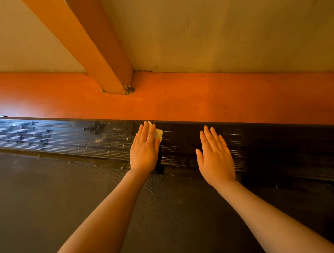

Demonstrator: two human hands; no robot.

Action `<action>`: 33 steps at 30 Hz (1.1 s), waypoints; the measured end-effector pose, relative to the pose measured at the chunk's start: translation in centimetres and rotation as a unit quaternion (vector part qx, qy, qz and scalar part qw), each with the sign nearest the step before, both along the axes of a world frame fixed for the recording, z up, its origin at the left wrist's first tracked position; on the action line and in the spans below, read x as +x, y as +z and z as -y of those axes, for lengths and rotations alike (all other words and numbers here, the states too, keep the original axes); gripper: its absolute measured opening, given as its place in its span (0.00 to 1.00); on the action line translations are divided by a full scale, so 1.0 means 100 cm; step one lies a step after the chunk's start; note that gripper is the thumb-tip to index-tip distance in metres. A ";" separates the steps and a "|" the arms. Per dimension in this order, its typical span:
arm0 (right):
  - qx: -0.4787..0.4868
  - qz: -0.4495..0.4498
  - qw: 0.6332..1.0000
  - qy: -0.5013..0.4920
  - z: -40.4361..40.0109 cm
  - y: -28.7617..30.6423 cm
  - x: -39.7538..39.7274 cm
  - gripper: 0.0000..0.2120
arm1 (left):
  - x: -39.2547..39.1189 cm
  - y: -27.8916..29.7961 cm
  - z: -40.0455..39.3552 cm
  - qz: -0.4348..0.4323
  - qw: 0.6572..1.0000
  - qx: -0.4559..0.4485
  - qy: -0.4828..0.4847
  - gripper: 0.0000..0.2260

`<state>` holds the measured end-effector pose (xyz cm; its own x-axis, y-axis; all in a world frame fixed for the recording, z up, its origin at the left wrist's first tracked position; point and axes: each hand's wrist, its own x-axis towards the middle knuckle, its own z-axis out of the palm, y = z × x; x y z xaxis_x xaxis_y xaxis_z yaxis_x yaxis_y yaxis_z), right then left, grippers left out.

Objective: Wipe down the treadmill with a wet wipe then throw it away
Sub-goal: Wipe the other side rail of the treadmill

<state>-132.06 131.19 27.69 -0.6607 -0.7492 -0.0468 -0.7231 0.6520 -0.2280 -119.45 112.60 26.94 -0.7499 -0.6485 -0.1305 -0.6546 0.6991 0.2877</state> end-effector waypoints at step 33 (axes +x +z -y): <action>0.010 -0.004 1.000 -0.002 0.000 0.000 0.001 0.29 | 0.015 -0.003 0.007 -0.010 1.000 0.009 0.020 0.25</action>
